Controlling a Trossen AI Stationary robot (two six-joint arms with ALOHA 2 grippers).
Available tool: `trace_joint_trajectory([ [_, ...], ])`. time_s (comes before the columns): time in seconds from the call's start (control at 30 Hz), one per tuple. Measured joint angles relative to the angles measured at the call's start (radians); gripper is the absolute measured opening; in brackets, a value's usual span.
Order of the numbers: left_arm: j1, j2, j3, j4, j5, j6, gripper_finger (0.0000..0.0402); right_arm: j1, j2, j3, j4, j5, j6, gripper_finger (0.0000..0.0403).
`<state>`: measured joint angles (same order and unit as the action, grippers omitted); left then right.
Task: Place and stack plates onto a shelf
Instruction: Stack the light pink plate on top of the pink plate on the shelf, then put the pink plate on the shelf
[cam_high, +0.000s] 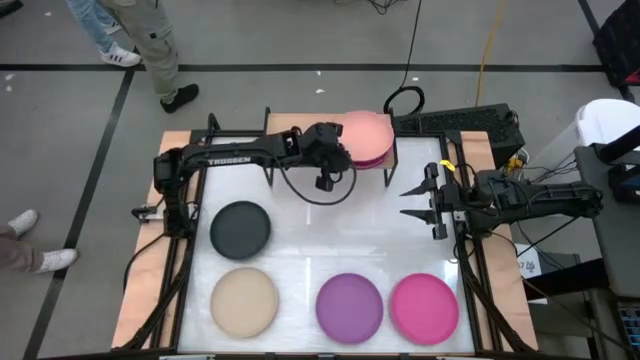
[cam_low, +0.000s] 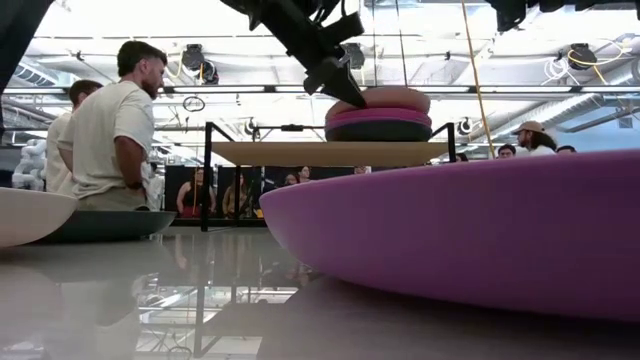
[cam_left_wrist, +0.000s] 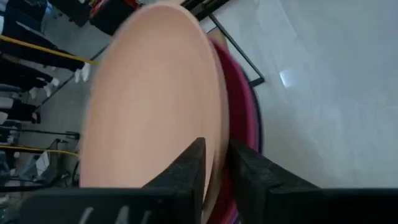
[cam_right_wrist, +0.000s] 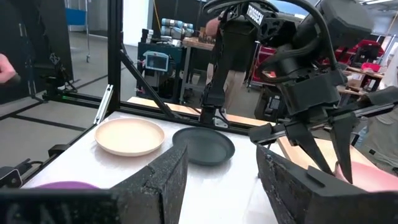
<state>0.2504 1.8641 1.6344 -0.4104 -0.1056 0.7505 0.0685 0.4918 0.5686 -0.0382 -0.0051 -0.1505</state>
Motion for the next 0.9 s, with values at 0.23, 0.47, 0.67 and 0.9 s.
trace_joint_trajectory([
  [0.23, -0.005, 0.000, 0.000, -0.001, -0.063, -0.014, 0.0133, 0.000, 0.000, 0.000, 0.000, 0.000, 0.000, 0.0171],
  [0.47, -0.018, -0.079, 0.000, 0.007, -0.081, -0.114, 0.0186, 0.000, 0.000, 0.000, 0.000, 0.000, 0.005, 0.0171],
  [0.67, -0.060, -0.224, -0.001, 0.031, -0.073, -0.283, 0.0195, 0.000, 0.020, 0.040, -0.081, 0.002, 0.034, 0.0171],
  [0.9, -0.166, -0.358, -0.007, 0.019, -0.059, -0.341, 0.0195, 0.000, 0.140, 0.171, -0.288, 0.000, 0.061, 0.0171],
])
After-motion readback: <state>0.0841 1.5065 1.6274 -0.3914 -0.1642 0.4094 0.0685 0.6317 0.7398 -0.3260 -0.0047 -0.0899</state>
